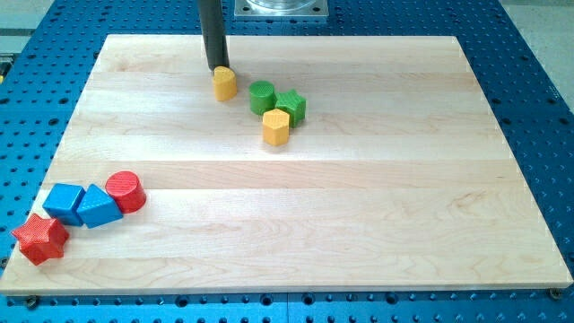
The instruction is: Pair the green circle and the yellow heart with their respective color blocks
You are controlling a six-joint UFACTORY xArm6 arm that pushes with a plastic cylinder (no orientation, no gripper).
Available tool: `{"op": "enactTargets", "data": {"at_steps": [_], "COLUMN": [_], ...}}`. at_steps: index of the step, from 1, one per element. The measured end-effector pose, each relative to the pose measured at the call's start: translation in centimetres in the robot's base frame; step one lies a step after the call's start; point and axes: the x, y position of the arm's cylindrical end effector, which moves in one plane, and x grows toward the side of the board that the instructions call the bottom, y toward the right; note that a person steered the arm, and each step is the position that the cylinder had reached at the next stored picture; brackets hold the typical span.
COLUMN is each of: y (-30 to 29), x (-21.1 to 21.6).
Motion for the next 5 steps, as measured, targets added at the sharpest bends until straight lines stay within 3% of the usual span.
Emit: {"op": "enactTargets", "data": {"at_steps": [1,2,3,5], "y": [0.2,-1.4,-3.9,6.6], "x": [3.8,0.4,3.1,7.4]}}
